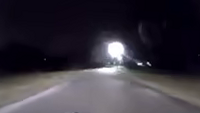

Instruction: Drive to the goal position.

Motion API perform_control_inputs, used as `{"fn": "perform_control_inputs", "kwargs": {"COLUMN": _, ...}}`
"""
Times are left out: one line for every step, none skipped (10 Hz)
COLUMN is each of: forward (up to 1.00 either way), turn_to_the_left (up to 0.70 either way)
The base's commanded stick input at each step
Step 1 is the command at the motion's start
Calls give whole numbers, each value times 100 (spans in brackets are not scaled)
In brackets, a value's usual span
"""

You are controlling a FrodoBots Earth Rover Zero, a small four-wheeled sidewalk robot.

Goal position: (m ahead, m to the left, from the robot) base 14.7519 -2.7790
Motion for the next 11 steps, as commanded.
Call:
{"fn": "perform_control_inputs", "kwargs": {"forward": 70, "turn_to_the_left": 0}}
{"fn": "perform_control_inputs", "kwargs": {"forward": 70, "turn_to_the_left": 0}}
{"fn": "perform_control_inputs", "kwargs": {"forward": 70, "turn_to_the_left": 0}}
{"fn": "perform_control_inputs", "kwargs": {"forward": 70, "turn_to_the_left": 0}}
{"fn": "perform_control_inputs", "kwargs": {"forward": 70, "turn_to_the_left": 0}}
{"fn": "perform_control_inputs", "kwargs": {"forward": 70, "turn_to_the_left": 0}}
{"fn": "perform_control_inputs", "kwargs": {"forward": 70, "turn_to_the_left": 0}}
{"fn": "perform_control_inputs", "kwargs": {"forward": 70, "turn_to_the_left": 0}}
{"fn": "perform_control_inputs", "kwargs": {"forward": 73, "turn_to_the_left": 0}}
{"fn": "perform_control_inputs", "kwargs": {"forward": 85, "turn_to_the_left": 0}}
{"fn": "perform_control_inputs", "kwargs": {"forward": 85, "turn_to_the_left": 0}}
